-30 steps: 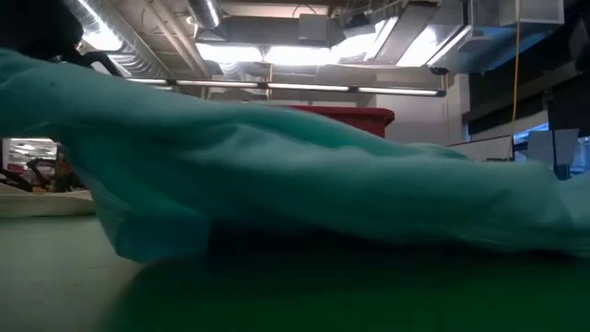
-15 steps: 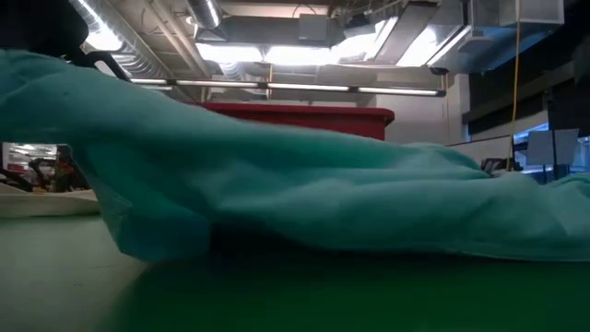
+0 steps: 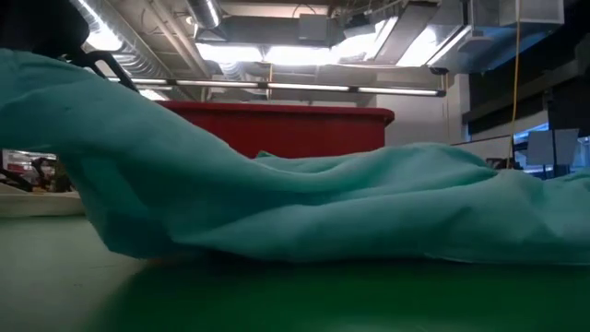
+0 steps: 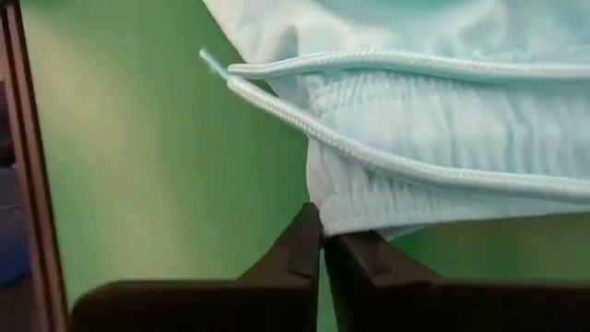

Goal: Fold Laundry from Bin
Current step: Fold the light blue shorts from the red laundry bin

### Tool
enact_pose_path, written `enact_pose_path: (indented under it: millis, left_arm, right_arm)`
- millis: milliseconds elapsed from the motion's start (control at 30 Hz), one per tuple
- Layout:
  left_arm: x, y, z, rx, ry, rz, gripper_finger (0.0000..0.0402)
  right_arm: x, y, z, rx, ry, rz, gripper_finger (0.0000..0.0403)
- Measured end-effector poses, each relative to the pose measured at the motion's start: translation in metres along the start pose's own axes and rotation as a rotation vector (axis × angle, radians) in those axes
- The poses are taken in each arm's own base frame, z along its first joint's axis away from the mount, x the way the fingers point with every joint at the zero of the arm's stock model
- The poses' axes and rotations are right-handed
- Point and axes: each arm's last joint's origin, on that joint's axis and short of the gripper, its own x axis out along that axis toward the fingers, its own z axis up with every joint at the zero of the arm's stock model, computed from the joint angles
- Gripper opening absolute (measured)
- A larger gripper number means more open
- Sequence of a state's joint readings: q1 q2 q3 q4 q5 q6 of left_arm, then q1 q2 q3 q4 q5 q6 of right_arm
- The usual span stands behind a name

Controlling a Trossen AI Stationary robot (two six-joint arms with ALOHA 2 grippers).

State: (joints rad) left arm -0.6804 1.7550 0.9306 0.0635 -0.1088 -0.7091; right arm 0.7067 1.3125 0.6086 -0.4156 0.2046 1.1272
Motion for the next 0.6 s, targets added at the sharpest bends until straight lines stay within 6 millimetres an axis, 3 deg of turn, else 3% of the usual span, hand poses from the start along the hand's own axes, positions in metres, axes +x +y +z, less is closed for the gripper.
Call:
enact_pose_path:
  millis: [367,600]
  left_arm:
    - [-0.0005,-0.004,-0.0035,-0.129,0.112,-0.113,0.0]
    - [-0.0006,-0.0045,-0.0039,-0.202,0.13,-0.122,0.0]
  right_arm:
    - [-0.0022,0.0044,-0.0087,0.047,0.311,0.142,0.0004]
    - [-0.0027,0.0055,-0.0092,0.049,0.346,0.166,0.0004]
